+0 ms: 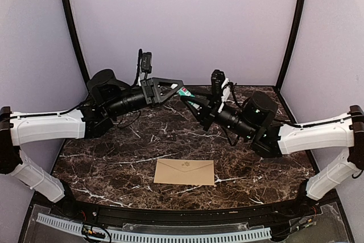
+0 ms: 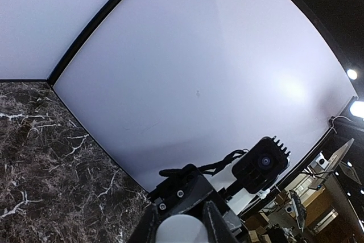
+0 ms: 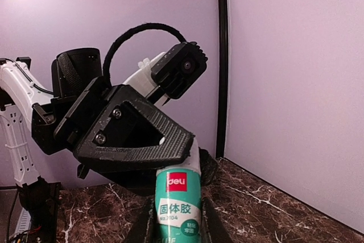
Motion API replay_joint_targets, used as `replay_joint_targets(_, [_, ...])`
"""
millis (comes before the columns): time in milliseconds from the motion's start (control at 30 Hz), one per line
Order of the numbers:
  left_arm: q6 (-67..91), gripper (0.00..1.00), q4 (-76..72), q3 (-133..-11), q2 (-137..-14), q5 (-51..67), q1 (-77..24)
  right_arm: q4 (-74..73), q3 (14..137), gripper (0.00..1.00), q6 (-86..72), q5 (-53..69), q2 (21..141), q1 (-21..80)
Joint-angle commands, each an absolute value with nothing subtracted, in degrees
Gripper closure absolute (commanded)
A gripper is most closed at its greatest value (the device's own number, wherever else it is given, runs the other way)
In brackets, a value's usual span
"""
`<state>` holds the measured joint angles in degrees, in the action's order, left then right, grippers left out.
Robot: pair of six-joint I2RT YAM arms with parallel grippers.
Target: Place the letter into the envelope and seal it
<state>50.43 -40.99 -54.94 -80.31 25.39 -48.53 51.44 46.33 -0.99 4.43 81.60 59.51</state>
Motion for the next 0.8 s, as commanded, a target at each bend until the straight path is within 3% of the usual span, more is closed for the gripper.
replay_joint_targets(0, [45.7,0.76,-33.97,-55.35,-82.93,38.12,-55.06,52.88,51.53,1.0,-10.43,12.6,83.07,57.9])
replay_joint_targets(167, [42.92,0.76,-34.0,-57.51,-84.17,41.86,-55.79,54.4,52.53,1.0,-25.68,19.22,83.04,55.14])
replay_joint_targets(433, [40.73,0.76,-35.35,-59.08,-85.44,44.19,-58.25,69.79,52.41,1.0,-48.27,34.86,85.79,50.16])
replay_joint_targets(533, [41.06,0.76,-34.97,-59.32,-85.7,43.06,-58.7,63.01,53.41,1.0,-41.94,32.39,84.54,51.11])
replay_joint_targets(667, [42.81,0.77,-31.63,-60.36,-86.99,38.51,-58.88,41.46,57.17,1.0,-16.19,13.12,80.91,58.34])
replay_joint_targets(767, [45.61,0.77,-30.67,-60.9,-88.15,36.63,-58.95,37.18,59.34,1.0,-6.24,3.23,82.42,61.94])
